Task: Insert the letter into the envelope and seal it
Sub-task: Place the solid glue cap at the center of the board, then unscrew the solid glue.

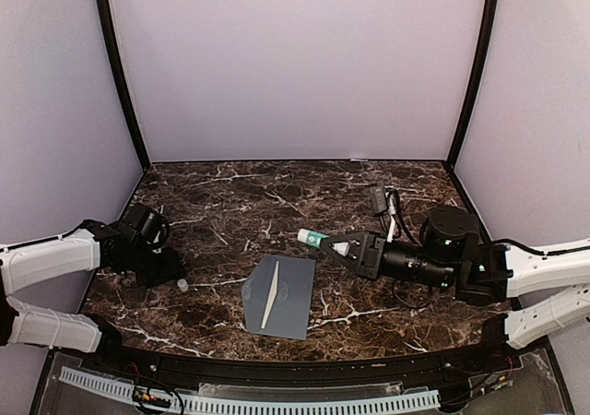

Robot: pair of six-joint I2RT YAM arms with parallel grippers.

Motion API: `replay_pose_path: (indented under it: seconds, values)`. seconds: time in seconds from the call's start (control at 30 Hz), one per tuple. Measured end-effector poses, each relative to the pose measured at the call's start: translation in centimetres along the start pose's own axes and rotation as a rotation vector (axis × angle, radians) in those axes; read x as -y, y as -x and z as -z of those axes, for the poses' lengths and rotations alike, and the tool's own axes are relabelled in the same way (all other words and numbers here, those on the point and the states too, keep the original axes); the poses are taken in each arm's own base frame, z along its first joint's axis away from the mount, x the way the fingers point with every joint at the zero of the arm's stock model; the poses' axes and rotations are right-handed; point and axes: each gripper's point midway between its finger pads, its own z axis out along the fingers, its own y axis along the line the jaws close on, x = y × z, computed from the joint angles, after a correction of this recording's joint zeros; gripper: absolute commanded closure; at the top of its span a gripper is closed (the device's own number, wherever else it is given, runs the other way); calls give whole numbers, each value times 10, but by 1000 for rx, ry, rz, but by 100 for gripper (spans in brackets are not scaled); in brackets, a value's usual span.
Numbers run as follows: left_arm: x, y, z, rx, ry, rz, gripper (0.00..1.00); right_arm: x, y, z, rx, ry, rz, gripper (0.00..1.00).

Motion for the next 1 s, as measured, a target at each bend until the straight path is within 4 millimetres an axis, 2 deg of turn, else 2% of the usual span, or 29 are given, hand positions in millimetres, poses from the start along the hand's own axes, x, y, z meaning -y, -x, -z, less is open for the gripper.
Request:
replay_pose_path:
  seconds: [0.1, 0.13, 0.27, 0.33, 0.47, 0.6, 0.67, 0.83, 1.0]
  values:
    - [14, 14, 24, 78, -67, -20, 42, 1, -1, 3, 5, 6, -3, 100]
    - [24, 22, 38, 125, -115, -28, 42, 0, 0, 3, 7, 7, -4, 100]
    - [76, 52, 108, 326, -403, -66, 41, -6, 7, 5, 35, 32, -5, 100]
    - [108, 55, 147, 405, -592, -105, 40, -11, 13, 5, 59, 54, -6, 100]
    - [168, 34, 187, 401, -847, -203, 40, -23, 27, 6, 117, 97, -1, 100]
    - [229, 2, 213, 339, -1032, -300, 39, -32, 40, 4, 160, 115, 13, 100]
    - [251, -12, 224, 323, -1107, -327, 39, -37, 48, 6, 190, 128, 20, 100]
    - [285, -35, 259, 332, -1284, -342, 32, -44, 61, 7, 240, 135, 36, 100]
    - [307, -42, 281, 337, -1392, -300, 29, -50, 68, 3, 261, 128, 57, 100]
